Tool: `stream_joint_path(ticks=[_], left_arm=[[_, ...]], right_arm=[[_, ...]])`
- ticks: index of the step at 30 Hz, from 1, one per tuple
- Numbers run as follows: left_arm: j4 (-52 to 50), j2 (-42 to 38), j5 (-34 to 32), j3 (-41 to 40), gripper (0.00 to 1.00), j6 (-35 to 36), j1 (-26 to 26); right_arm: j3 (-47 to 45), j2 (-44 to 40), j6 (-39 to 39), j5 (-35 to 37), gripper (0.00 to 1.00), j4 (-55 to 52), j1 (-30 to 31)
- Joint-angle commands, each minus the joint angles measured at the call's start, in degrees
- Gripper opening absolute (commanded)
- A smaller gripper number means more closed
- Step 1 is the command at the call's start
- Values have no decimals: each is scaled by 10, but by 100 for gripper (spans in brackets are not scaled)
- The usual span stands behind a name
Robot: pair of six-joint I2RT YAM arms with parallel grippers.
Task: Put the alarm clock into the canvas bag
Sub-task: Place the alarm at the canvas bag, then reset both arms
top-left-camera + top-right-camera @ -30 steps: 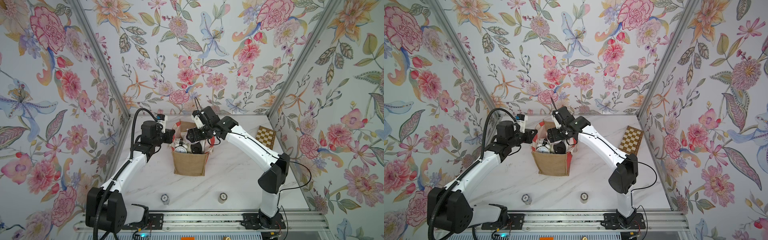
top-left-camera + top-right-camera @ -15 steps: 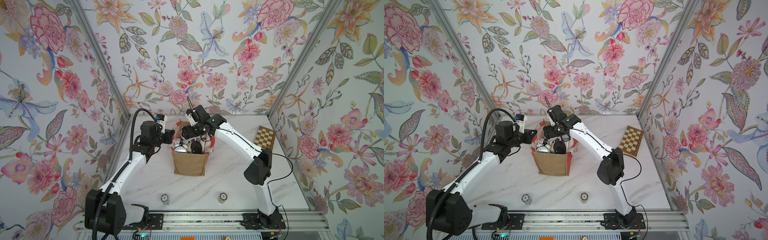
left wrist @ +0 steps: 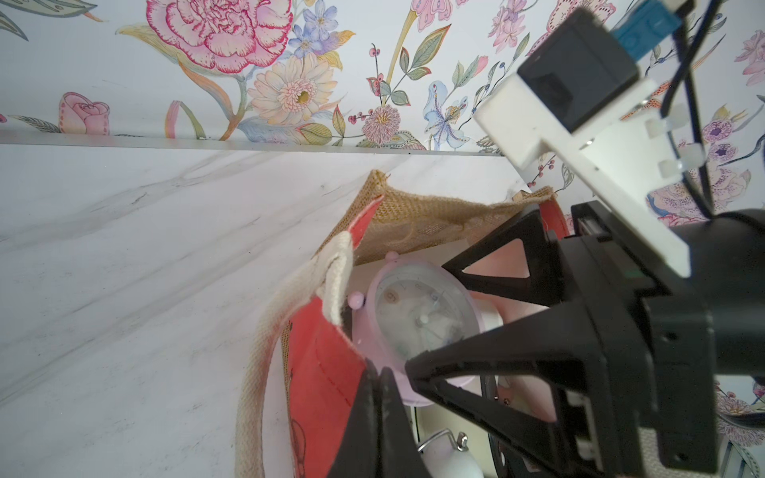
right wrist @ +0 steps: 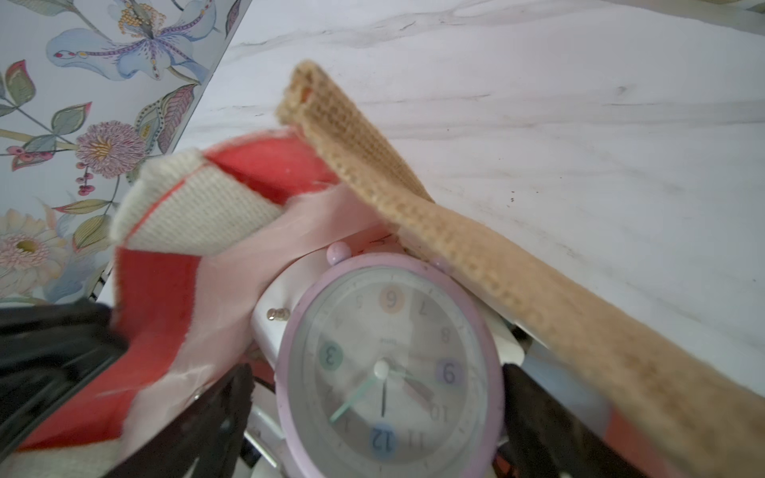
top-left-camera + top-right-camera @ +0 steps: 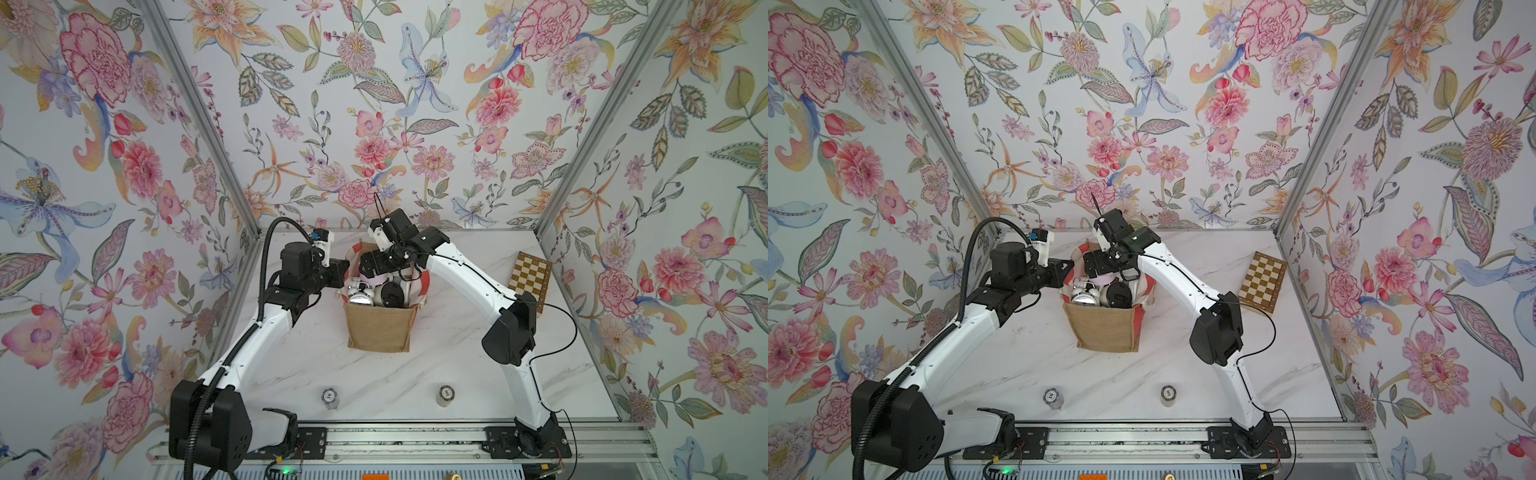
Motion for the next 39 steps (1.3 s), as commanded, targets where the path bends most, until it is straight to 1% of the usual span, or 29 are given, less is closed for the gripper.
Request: stream_joint_path(ticks=[1, 6, 9, 13, 20, 21, 22, 26, 28, 32, 35, 37, 38, 39], left_arm=[[29, -13, 14, 1, 2, -4, -3], [24, -12, -10, 10, 18, 6, -2], [13, -11, -31, 24, 26, 19, -2], [-5, -8, -56, 50, 31, 40, -1], [-32, -8, -112, 80, 44, 74, 7], [-34, -9, -118, 81, 45, 77, 11], [-36, -10, -123, 82, 46, 80, 15], [-39, -17, -148, 75, 52, 90, 42], [-36, -22, -167, 64, 57, 97, 53], [-16, -30, -229, 27, 70, 104, 69], [11, -30, -272, -7, 85, 101, 74], [40, -32, -304, -38, 97, 94, 74], [62, -35, -314, -58, 99, 91, 73], [90, -40, -327, -83, 99, 87, 73]], right_arm=[[10, -44, -7, -21, 97, 3, 7], [-11, -85, -12, 4, 98, 3, 5], [-25, -112, -16, 20, 98, 3, -1], [-51, -147, -21, 37, 99, 3, -14], [-133, -222, -34, 75, 100, 5, -61], [-152, -235, -37, 84, 99, 6, -63], [-168, -247, -39, 93, 99, 6, -82], [-262, -309, -50, 131, 99, 26, -128], [-314, -339, -52, 137, 99, 44, -157], [-431, -402, -56, 142, 99, 101, -223], [-520, -438, -61, 143, 99, 160, -269], [-578, -458, -63, 160, 99, 205, -294], [-608, -465, -63, 170, 99, 231, -306], [-635, -470, -68, 176, 99, 258, -315]])
